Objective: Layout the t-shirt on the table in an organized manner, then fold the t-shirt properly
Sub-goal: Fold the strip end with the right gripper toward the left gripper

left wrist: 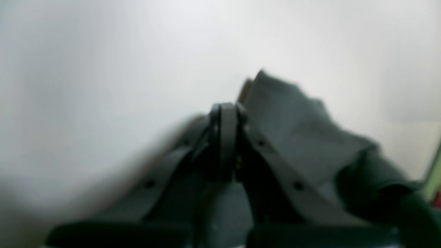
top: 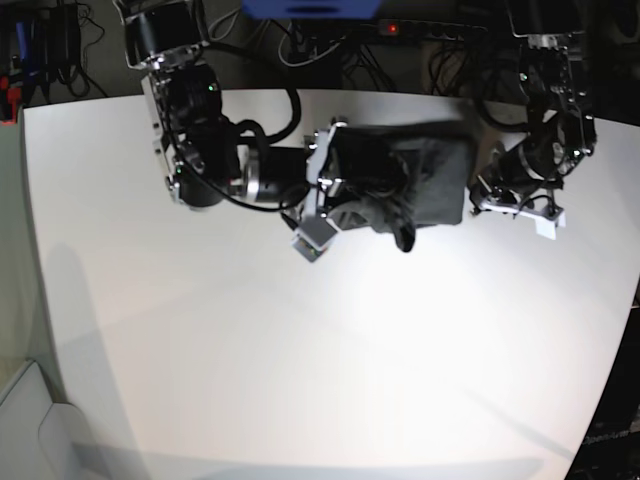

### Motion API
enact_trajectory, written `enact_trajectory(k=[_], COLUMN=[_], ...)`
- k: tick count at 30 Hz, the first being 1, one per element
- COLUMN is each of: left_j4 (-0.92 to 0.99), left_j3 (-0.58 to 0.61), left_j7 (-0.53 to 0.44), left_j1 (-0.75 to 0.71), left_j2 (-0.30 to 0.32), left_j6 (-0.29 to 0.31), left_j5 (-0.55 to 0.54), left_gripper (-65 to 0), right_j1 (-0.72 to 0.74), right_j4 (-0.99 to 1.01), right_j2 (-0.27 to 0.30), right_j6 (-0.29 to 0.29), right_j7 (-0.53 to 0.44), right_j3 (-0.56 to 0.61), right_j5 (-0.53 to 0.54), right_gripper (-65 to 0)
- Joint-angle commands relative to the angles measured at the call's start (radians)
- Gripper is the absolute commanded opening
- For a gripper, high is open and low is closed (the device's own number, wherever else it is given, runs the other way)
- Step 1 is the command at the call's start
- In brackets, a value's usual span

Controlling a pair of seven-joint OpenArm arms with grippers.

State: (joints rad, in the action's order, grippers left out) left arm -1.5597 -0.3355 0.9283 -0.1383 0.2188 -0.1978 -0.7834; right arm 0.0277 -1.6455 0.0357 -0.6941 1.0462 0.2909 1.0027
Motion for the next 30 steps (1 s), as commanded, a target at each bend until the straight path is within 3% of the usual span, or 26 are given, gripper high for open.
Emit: enact_trajectory(k=[1, 14, 25, 30], left_j4=[-0.018, -0.18, -0.255, -0.255], left_j3=[-0.024, -0.311, -0.325, -0.325], left_j7=[-0.004, 0.156, 0.203, 0.202], left_j1=[0.001, -0.094, -0.11, -0.117], left_j2=[0.011, 0.026, 0.026, 0.026], left_j6=[-0.006, -0.002, -0.004, -0.002], left_j5=[-0.046, -0.066, -0.069, -0.067], left_gripper=[-64.8, -64.8, -64.8, -64.8], right_j1=[0.022, 0.1, 0.174, 0.211], right_j4=[-0.012, 0.083, 0.276, 0.374], right_j2=[-0.006, -0.009, -0.009, -0.009], right_j6=[-0.004, -0.004, -0.004, -0.004], right_j7=[-0.027, -0.051, -0.232, -0.281], right_j3=[-0.003, 0.058, 0.221, 0.23], right_j5=[0.035, 0.034, 0.034, 0.035], right_gripper=[-65.0, -62.7, -62.5, -53.3])
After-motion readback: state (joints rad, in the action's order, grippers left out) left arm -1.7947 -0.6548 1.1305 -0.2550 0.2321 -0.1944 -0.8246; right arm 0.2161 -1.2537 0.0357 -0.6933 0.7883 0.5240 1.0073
